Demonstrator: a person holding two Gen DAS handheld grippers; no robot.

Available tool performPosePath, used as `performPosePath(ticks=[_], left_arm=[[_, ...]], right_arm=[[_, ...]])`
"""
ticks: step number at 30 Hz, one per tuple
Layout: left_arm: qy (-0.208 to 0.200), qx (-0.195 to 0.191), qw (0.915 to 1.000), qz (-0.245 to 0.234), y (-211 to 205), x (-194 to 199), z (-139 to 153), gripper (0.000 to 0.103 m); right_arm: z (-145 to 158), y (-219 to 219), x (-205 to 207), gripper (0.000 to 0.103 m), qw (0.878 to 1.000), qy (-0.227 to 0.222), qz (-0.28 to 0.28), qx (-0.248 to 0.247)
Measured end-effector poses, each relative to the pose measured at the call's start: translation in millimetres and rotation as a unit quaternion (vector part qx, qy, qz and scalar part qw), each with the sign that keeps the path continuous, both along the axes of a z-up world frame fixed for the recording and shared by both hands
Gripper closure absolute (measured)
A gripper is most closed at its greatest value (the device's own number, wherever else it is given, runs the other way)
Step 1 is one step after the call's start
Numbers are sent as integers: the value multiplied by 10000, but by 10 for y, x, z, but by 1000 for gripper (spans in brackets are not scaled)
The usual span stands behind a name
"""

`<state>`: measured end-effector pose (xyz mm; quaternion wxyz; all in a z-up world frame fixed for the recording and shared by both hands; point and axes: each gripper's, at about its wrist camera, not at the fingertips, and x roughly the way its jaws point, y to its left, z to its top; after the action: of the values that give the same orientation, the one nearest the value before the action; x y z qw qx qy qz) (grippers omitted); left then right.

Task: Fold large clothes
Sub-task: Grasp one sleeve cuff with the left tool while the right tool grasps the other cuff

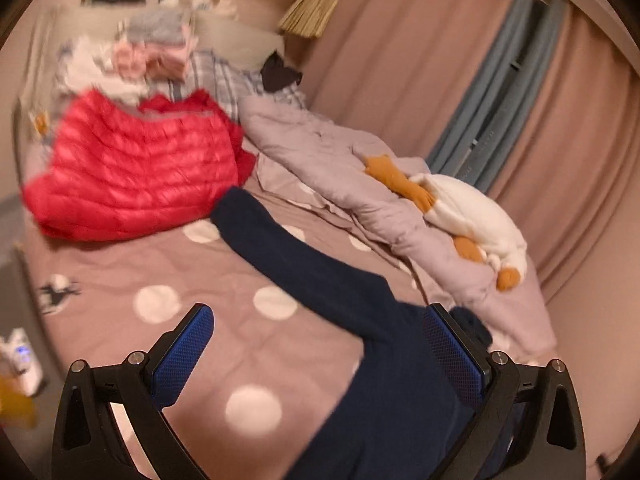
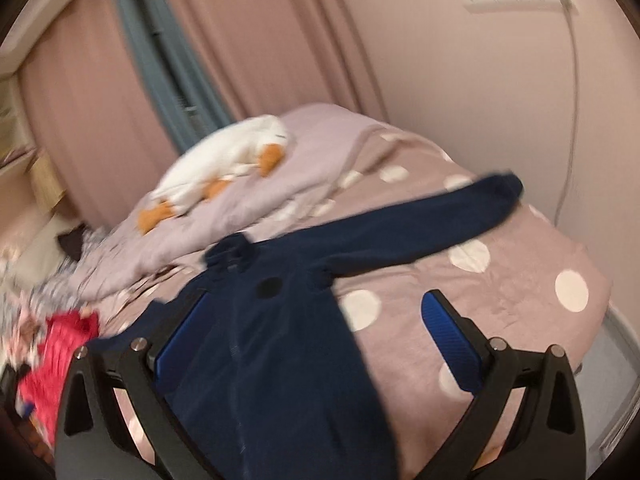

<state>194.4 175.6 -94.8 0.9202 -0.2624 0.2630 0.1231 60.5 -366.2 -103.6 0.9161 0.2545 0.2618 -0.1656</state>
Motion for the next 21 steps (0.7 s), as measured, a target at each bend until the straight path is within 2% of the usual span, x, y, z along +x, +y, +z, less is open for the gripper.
performPosePath(ticks=[2,3,7,9,12,14,18,21], left_arm=[[261,-124,9995,115,203,234,-181,0],[549,-122,9980,303,328,375,-322,0],[725,-170,9946,729,612,642,-670,0],[663,-293,9942,796,739,814,-838,0],[568,-779,9931,667,957,1120,-1079,0],[809,-941,9906,579,1040,1341,-1255,0],[781,-1299,9882,224,1107,1627,-1537,1],[563,-2179,9743,-30,1216,1806,-1724,4]], right_arm=[[-149,-358,150,0,9994,158,-239,216],[-214,-488,214,0,9987,274,-323,284],[-518,-1001,289,1,9938,522,-715,667],[-647,-1165,270,1,9901,631,-966,793],[-792,-1339,237,1,9848,721,-1317,873],[-878,-1440,225,1,9804,789,-1531,958],[-1020,-1518,220,1,9743,891,-1770,1068],[-1100,-1548,263,1,9722,1033,-1839,1016]])
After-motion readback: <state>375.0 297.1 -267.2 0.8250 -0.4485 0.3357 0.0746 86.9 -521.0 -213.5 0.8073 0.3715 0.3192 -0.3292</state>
